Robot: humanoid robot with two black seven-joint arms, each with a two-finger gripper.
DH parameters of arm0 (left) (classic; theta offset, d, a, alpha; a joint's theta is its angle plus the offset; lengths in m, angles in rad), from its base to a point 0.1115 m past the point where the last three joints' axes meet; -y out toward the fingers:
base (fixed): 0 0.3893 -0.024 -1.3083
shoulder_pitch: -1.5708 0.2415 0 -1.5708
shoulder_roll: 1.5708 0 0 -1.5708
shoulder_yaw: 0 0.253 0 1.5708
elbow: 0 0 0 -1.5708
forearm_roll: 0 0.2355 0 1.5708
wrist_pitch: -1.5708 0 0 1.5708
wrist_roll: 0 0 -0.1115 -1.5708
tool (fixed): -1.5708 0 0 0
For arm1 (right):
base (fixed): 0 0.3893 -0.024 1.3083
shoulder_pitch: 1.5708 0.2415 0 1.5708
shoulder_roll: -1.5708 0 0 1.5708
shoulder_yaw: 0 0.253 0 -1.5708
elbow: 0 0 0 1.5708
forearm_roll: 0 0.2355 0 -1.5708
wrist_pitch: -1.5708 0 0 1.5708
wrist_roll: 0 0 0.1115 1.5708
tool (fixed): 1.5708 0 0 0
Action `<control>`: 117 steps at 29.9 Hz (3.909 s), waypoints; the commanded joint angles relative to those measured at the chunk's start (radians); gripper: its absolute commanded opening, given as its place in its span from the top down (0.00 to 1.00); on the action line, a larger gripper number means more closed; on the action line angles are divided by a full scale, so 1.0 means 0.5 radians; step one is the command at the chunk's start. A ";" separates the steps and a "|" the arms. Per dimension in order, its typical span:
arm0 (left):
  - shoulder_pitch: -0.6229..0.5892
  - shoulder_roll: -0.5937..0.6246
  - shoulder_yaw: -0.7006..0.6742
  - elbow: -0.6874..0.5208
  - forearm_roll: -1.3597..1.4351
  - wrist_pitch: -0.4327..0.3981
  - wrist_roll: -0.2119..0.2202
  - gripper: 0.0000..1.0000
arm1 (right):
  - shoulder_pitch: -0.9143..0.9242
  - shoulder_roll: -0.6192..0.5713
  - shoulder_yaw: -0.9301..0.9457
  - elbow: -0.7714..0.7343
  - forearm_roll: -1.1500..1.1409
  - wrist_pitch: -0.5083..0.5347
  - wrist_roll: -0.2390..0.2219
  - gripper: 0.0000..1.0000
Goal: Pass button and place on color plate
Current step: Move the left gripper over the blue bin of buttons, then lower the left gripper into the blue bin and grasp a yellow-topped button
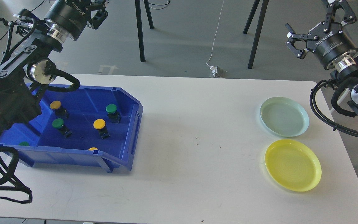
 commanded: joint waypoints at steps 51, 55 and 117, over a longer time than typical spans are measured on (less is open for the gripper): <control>-1.047 0.926 1.957 -1.251 1.852 0.000 0.000 0.01 | -0.146 -0.139 0.066 0.014 -0.009 0.000 0.007 0.01; -1.022 0.951 2.055 -1.224 2.079 0.000 0.000 0.01 | -0.170 -0.167 0.066 0.014 -0.009 0.000 0.007 0.01; -0.311 0.436 2.053 -0.472 2.104 0.000 0.000 0.02 | -0.318 -0.173 0.060 0.023 -0.009 0.000 0.007 0.01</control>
